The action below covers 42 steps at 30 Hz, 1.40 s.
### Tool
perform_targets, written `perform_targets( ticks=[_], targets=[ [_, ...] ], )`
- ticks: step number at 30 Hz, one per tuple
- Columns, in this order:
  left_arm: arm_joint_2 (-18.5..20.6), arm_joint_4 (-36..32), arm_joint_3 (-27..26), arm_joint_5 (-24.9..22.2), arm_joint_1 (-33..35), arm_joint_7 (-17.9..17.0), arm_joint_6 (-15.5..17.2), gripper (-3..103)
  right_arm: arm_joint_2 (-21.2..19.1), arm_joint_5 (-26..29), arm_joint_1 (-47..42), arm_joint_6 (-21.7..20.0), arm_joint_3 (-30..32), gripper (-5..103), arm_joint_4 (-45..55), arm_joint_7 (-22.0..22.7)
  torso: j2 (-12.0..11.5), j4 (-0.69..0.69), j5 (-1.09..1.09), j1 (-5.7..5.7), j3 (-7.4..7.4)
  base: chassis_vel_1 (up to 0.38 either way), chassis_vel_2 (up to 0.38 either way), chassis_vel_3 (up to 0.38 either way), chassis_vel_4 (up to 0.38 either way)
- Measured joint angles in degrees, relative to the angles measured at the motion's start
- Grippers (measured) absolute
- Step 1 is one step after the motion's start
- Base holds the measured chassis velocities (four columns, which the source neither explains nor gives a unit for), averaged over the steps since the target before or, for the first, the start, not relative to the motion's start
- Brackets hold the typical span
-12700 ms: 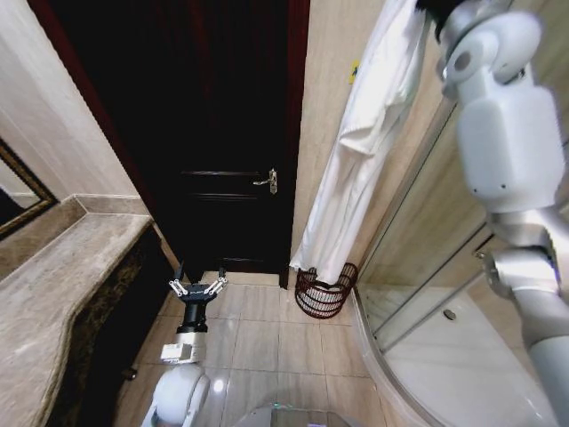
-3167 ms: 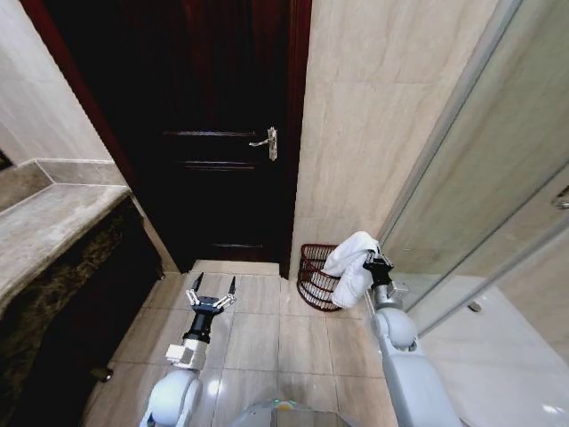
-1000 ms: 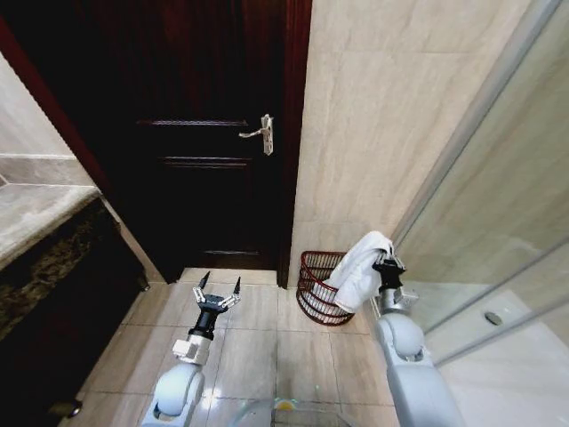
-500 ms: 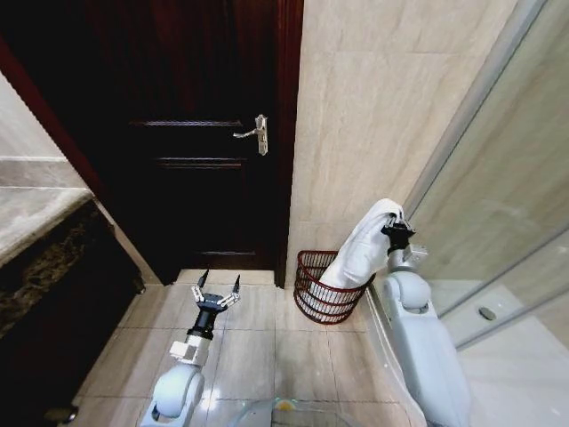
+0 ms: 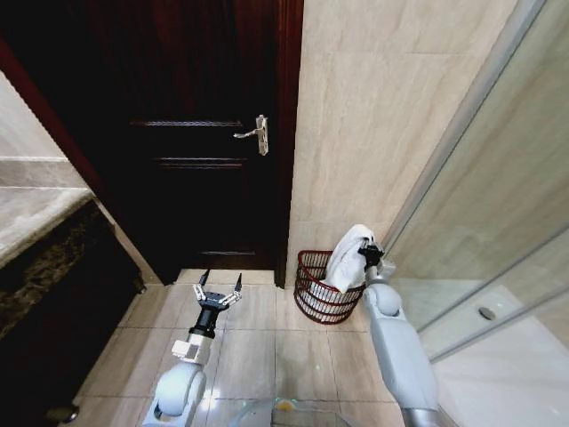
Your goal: Discard the used towel into the hamper.
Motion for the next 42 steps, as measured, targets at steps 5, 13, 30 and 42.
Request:
perform_targets(
  ticks=[5,13,30,42],
  targets=[
    [0.34,0.77,-0.19,-0.41,-0.54,0.01,0.03,100,-0.23,3.71,-1.25,-6.68,-0.07,4,0.86,-1.11,0.02,-0.01,0.02,0.01,0.01,0.0,0.0,0.0,0.0],
    [1.0,1.42,-0.9,-1.86,-0.93,-0.04,-0.08,100,-2.32,9.05,2.0,-16.59,-0.87,4,-1.88,-0.13,0.04,0.0,0.0,0.02,0.02,0.0,0.0,0.0,0.0],
    [0.2,0.17,-1.93,-3.4,-1.97,-0.24,1.4,100,-7.63,18.18,4.48,-42.75,-2.6,4,-1.68,-0.01,0.07,0.0,0.01,0.03,0.04,0.0,0.0,0.0,0.0],
    [0.53,3.5,-2.1,-4.31,-3.06,-0.31,0.3,100,-8.49,17.8,8.7,-42.96,-3.04,4,-5.24,-4.33,0.07,0.0,0.0,0.04,0.05,0.0,0.0,0.0,0.0]
  ],
)
